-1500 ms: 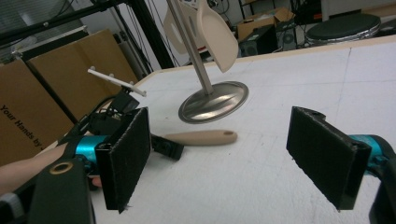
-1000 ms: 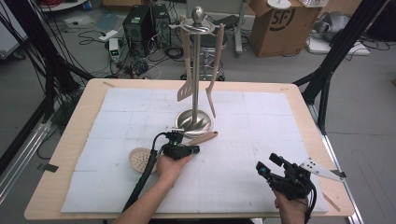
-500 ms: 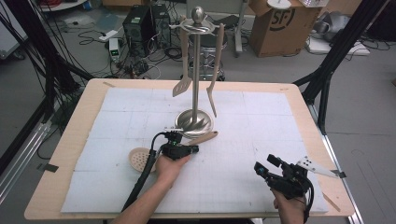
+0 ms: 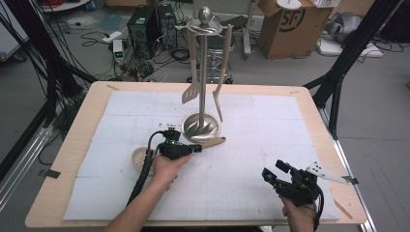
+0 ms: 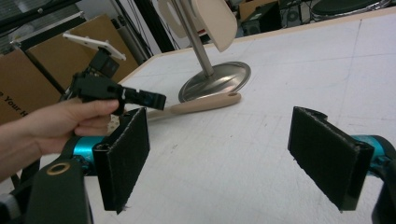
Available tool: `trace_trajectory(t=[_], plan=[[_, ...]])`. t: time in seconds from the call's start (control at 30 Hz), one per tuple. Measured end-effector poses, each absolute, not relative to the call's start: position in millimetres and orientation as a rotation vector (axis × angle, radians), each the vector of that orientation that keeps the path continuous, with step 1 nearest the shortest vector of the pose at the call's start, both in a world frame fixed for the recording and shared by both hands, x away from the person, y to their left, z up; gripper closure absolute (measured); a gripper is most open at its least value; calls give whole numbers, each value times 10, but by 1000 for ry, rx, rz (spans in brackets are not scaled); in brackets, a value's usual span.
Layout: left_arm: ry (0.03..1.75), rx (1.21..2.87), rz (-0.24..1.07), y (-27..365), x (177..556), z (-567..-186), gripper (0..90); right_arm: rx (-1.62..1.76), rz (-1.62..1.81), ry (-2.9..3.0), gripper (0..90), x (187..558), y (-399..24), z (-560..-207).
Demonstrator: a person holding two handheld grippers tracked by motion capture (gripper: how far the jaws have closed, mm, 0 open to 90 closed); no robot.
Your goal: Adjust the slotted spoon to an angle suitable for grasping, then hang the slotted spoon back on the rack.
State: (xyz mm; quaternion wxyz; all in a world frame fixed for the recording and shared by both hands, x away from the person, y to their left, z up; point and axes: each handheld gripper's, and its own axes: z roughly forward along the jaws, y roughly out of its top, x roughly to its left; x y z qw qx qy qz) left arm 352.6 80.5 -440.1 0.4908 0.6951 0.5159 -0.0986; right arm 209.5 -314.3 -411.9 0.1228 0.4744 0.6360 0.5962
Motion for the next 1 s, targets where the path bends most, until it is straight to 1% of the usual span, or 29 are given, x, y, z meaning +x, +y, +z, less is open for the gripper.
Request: trace_trajectory(t=[0.17,0.23,0.27,0.3,0.4,0.53,0.73,0.83,0.9,1.0], plan=[[1286,1682,-232,1001,3610,-4371,609,1382,1738,1852,198,2103,-3152,-4126],[1280,1734,-213,1028,3635,-4363,564,1380,1736,1859,198,2104,-3149,-4128],[1284,1755,-215,1033,3644,-4365,524,1381,1737,1862,198,2104,-3144,-4127],[1283,1774,-215,1036,3649,-4371,517,1378,1735,1863,198,2106,-3142,-4128],[1275,1818,-189,1022,3653,-4383,518,1377,1736,1863,198,2107,-3141,-4126],[1287,1827,-168,1040,3670,-4383,520,1378,1740,1857,198,2106,-3147,-4125],[1303,1886,-191,1056,3700,-4424,509,1376,1740,1860,198,2104,-3150,-4126],[1300,1960,-188,1001,3693,-4463,513,1382,1741,1858,198,2100,-3157,-4125],[1299,1982,-170,994,3694,-4452,547,1380,1742,1856,198,2098,-3158,-4123],[1272,2040,-107,962,3687,-4438,609,1381,1743,1857,198,2098,-3156,-4123]])
